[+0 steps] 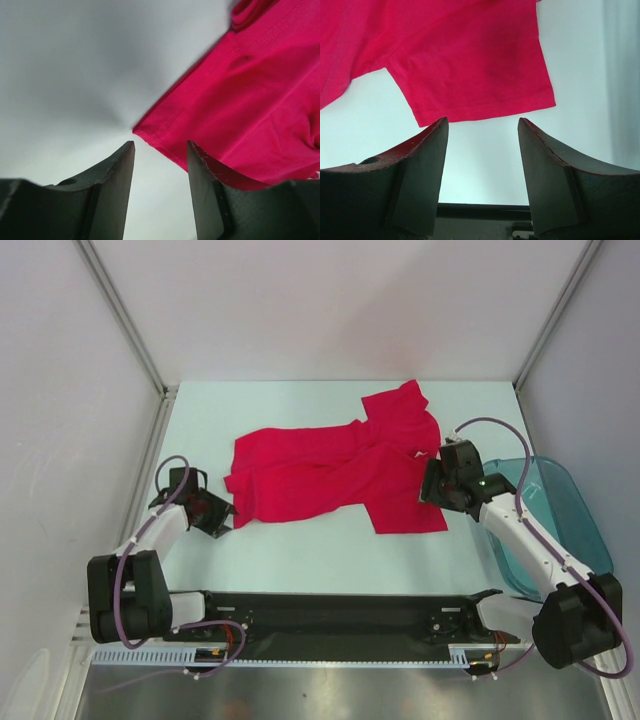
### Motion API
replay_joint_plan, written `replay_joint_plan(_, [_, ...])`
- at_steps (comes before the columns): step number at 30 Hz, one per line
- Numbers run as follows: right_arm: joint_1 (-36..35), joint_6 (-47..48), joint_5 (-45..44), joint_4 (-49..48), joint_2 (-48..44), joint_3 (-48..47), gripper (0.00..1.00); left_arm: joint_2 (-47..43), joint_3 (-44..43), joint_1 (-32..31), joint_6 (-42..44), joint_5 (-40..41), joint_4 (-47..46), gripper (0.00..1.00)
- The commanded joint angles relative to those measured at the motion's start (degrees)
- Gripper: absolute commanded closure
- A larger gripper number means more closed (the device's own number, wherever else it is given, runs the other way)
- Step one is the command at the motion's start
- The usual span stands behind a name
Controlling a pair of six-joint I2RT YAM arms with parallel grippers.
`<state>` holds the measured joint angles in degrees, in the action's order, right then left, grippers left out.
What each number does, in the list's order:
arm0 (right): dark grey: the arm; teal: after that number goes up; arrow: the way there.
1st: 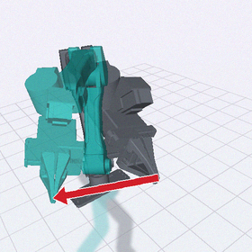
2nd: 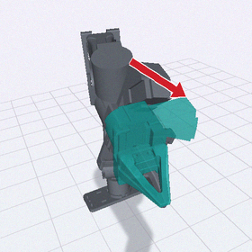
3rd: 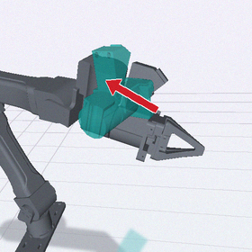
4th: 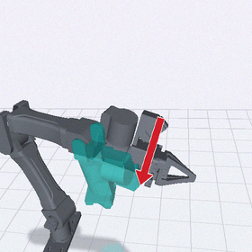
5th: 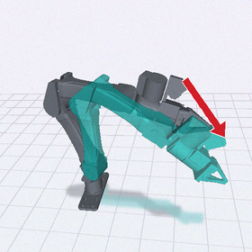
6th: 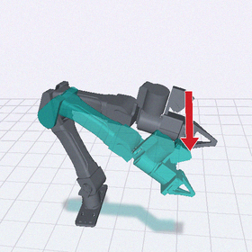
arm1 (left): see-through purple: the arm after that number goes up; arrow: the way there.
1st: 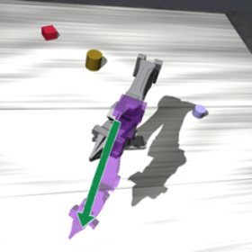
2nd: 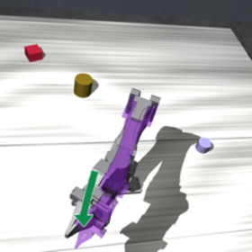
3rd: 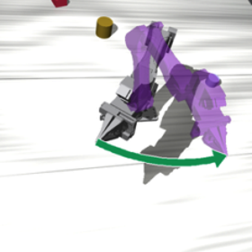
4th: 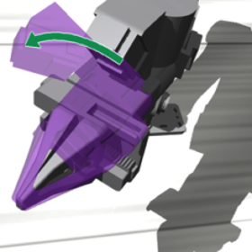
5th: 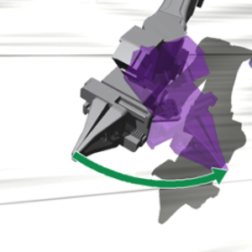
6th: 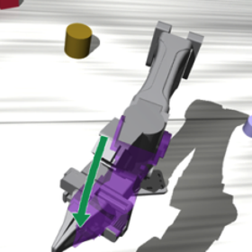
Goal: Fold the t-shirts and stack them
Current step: Flatten the tshirt out
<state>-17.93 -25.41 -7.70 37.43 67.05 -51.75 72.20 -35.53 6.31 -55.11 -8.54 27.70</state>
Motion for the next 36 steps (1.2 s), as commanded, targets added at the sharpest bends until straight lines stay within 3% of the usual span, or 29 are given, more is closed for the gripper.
replay_joint_plan(1, [-0.35,-1.22,-1.00,-0.78,-0.95,0.42,0.37,1.79,0.55,0.55,-3.51,-2.98,-2.04,0.48])
replay_joint_plan(18, [-0.26,-0.78,-3.54,1.24,-3.41,-0.81,0.37,7.77,1.34,0.55,-7.29,0.01,-2.04,0.52])
replay_joint_plan(22, [-0.17,-0.87,-3.19,1.59,-3.68,-1.43,0.38,9.27,0.90,0.99,-6.24,1.32,-2.48,0.65])
replay_joint_plan(24, [-0.17,-0.96,-2.84,1.86,-3.76,-1.08,0.38,9.27,1.25,1.69,-5.62,1.68,-3.53,0.66])
replay_joint_plan(26, [-0.17,-1.48,-2.76,2.29,-3.85,-0.20,0.36,9.10,1.08,2.13,-4.40,2.12,-4.59,0.76])
replay_joint_plan(27, [-0.17,-1.75,-2.15,2.38,-3.85,0.15,0.33,8.92,0.81,2.39,-3.78,2.21,-4.94,0.88])
replay_joint_plan(29, [-0.17,-4.11,-1.88,3.17,-3.42,0.94,0.24,8.39,-0.85,2.57,-1.06,3.34,-4.94,1.00])
replay_joint_plan(33, [2.19,-8.77,1.72,2.48,-3.41,3.49,0.19,2.44,-3.84,2.48,4.13,8.44,-1.08,1.00])
replay_joint_plan(35, [2.64,-13.32,0.07,1.86,-3.06,4.46,0.20,-0.47,-6.03,2.57,6.59,11.94,2.43,1.00])
replay_joint_plan(36, [2.90,-15.79,-2.38,2.12,-2.80,4.98,0.25,-3.27,-6.74,2.48,7.29,12.92,3.49,1.00])
